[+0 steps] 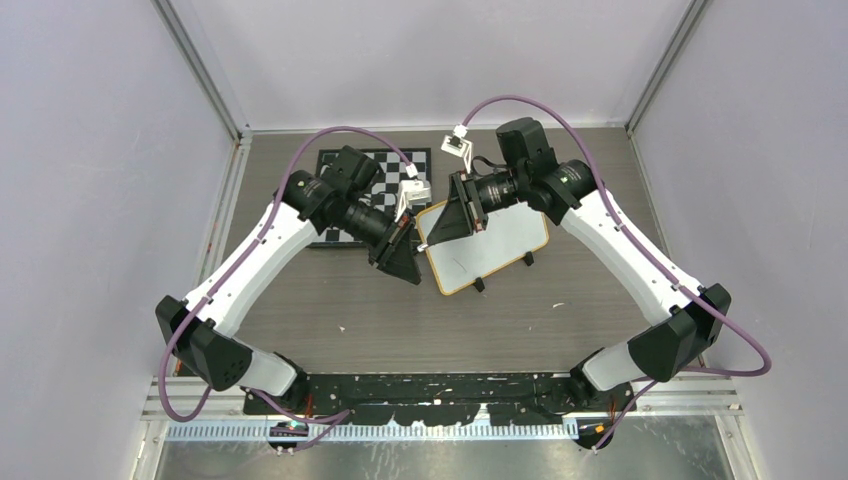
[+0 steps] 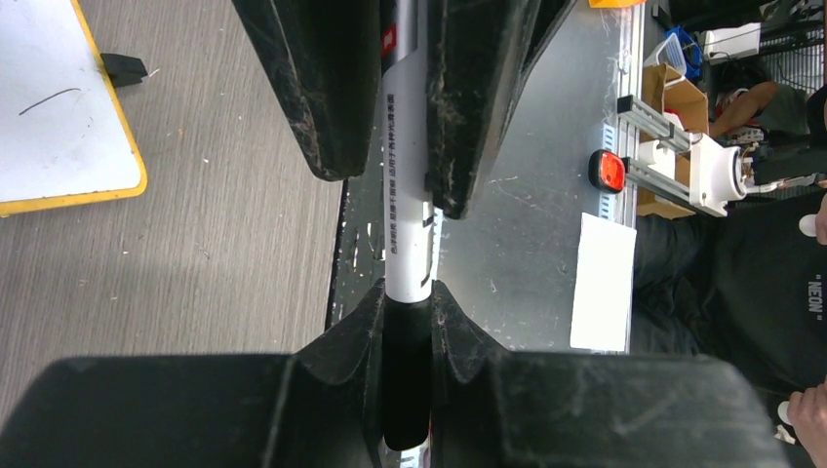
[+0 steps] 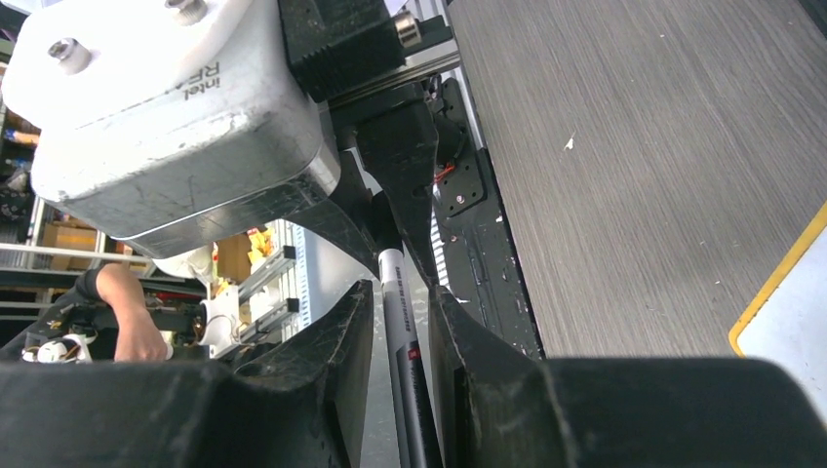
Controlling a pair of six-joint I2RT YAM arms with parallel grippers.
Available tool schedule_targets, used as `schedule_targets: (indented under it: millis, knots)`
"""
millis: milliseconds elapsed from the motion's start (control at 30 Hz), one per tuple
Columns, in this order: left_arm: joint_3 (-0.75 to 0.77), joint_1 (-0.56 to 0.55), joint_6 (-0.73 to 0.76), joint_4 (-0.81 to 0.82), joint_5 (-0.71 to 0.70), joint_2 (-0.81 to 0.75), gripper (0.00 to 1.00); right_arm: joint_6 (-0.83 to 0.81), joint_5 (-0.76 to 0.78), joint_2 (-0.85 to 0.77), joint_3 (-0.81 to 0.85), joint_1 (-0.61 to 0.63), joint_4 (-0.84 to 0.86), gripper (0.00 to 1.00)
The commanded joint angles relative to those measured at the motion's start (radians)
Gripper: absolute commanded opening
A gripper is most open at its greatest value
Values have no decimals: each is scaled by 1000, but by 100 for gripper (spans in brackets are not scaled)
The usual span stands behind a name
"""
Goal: Write a sentence on the whiteboard
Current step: Open the whiteboard marker at the center of the board.
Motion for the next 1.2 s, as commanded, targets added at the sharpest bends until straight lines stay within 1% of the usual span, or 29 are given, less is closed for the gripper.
schedule_targets:
  millis: [0,133,267,333,467,633,900,933,967,1000,1033,1100,1133,1167]
  knots:
    - [27,-5,-17,45,7,-10,0,11,-63,-38,1,20,32,33]
    - [32,-4,-24,52,8,-6,0,14,-63,-34,9,24,32,32]
    - [30,-5,-28,63,3,-3,0,17,-80,-32,12,35,31,25]
    - [28,-5,-27,66,1,-3,0,17,-90,-34,6,41,31,23]
    - [32,-5,-30,68,2,0,0,17,-92,-35,5,46,27,24]
    - [51,-5,-35,65,14,12,0,16,-89,-31,13,60,23,27]
    - [59,-8,-43,73,21,22,0,16,-83,-28,19,69,19,28]
    - [59,-8,-46,75,22,22,0,16,-83,-27,21,70,19,27]
    - [60,-8,-48,78,22,24,0,15,-84,-26,23,72,19,22]
    - [60,-9,-48,78,22,25,0,15,-85,-25,25,72,20,11]
    - [62,-9,-49,78,21,26,0,15,-85,-25,25,72,21,3]
    - [59,-9,-46,76,10,23,0,9,-67,-26,26,71,20,0]
    - [54,-9,-46,75,0,17,3,7,-59,-28,26,68,15,0]
    - [49,-9,-49,75,-15,9,12,5,-55,-29,24,60,14,0]
